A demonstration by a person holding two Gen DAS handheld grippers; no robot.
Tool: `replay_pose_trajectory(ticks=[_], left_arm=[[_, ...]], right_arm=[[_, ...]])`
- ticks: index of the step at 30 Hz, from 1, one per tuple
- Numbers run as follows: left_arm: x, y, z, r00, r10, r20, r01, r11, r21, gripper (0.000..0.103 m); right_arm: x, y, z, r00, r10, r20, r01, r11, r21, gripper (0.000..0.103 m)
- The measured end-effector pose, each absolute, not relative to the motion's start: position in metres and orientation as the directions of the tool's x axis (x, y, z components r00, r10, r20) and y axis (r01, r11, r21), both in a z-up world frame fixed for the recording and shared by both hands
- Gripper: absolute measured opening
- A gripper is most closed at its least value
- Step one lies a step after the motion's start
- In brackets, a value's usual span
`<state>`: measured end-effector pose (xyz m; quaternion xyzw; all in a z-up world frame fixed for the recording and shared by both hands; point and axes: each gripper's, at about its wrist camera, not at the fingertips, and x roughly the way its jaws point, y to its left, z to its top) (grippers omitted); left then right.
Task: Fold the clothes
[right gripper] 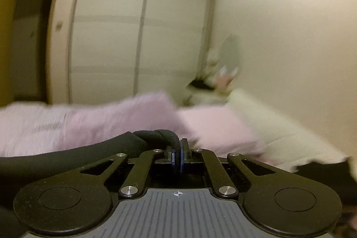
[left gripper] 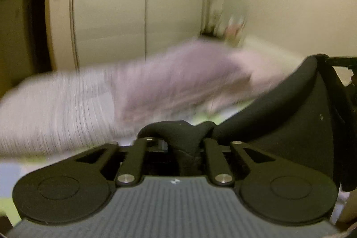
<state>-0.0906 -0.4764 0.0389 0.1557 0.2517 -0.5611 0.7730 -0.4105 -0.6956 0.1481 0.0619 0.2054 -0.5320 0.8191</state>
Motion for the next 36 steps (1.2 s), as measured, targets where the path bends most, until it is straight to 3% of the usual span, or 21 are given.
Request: replay_pose_trajectory(ticks=[1,2,3,4,5,9,11,13,17,20,25,26,27,29,30,31,36], left_arm=[[-0.086,-0.490,0.010,0.247,-0.747,-0.618,0.934,0.353,-0.053,0.019],[-0.083,-0.501,-0.020,0.243,-0.701,-0.670,0.920,0.385,-0.069,0.020],[-0.081,-0.507,-0.047,0.239,-0.656,-0.716,0.907,0.414,-0.077,0.022],[-0.080,-0.507,-0.071,0.237,-0.614,-0.753,0.896,0.437,-0.074,0.024],[-0.079,-0.506,-0.094,0.233,-0.571,-0.787,0.885,0.460,-0.071,0.026],[-0.083,-0.471,-0.153,0.213,-0.464,-0.860,0.845,0.529,-0.075,0.050],[-0.090,-0.449,-0.168,0.190,-0.436,-0.880,0.827,0.555,-0.096,0.053],[-0.099,-0.428,-0.173,0.145,-0.426,-0.893,0.816,0.562,-0.135,0.062],[-0.128,-0.378,-0.190,0.060,-0.392,-0.918,0.837,0.521,-0.168,0.063],[-0.151,-0.360,-0.213,-0.022,-0.346,-0.938,0.862,0.469,-0.193,0.059],[-0.178,-0.358,-0.245,-0.138,-0.353,-0.925,0.912,0.320,-0.258,0.037],[-0.183,-0.360,-0.249,-0.156,-0.355,-0.922,0.922,0.282,-0.264,0.029],[-0.187,-0.361,-0.253,-0.171,-0.353,-0.920,0.931,0.248,-0.268,0.006],[-0.194,-0.360,-0.252,-0.183,-0.348,-0.919,0.944,0.198,-0.263,0.005],[-0.195,-0.357,-0.248,-0.186,-0.347,-0.919,0.948,0.182,-0.260,0.004],[-0.194,-0.352,-0.241,-0.189,-0.344,-0.920,0.948,0.179,-0.262,0.004],[-0.179,-0.291,-0.202,-0.181,-0.296,-0.938,0.942,0.221,-0.252,0.005]], right_arm=[[-0.396,-0.723,0.119,0.350,-0.816,-0.461,0.881,0.454,-0.134,0.001],[-0.383,-0.746,0.090,0.346,-0.783,-0.517,0.866,0.478,-0.145,0.012],[-0.371,-0.765,0.060,0.337,-0.749,-0.570,0.853,0.500,-0.151,0.051],[-0.363,-0.778,0.032,0.331,-0.718,-0.613,0.841,0.519,-0.153,0.072],[-0.358,-0.786,0.005,0.327,-0.690,-0.646,0.831,0.535,-0.151,0.083],[-0.374,-0.789,-0.080,0.326,-0.539,-0.777,0.820,0.570,-0.051,0.083],[-0.394,-0.774,-0.111,0.314,-0.471,-0.824,0.831,0.557,-0.002,0.083],[-0.421,-0.753,-0.137,0.304,-0.385,-0.872,0.848,0.526,0.063,0.083],[-0.481,-0.690,-0.169,0.247,-0.269,-0.931,0.883,0.459,0.102,0.083],[-0.517,-0.646,-0.175,0.210,-0.211,-0.955,0.906,0.409,0.109,0.083],[-0.549,-0.585,-0.183,0.161,-0.197,-0.967,0.926,0.369,0.079,0.083],[-0.553,-0.578,-0.184,0.156,-0.204,-0.967,0.931,0.357,0.075,0.083],[-0.557,-0.572,-0.185,0.156,-0.211,-0.965,0.937,0.341,0.077,0.083],[-0.564,-0.562,-0.184,0.178,-0.226,-0.958,0.943,0.316,0.101,0.078],[-0.567,-0.558,-0.184,0.190,-0.229,-0.955,0.943,0.315,0.112,0.066],[-0.568,-0.556,-0.184,0.201,-0.229,-0.953,0.939,0.322,0.121,0.063],[-0.571,-0.555,-0.186,0.226,-0.235,-0.945,0.931,0.336,0.139,0.060]])
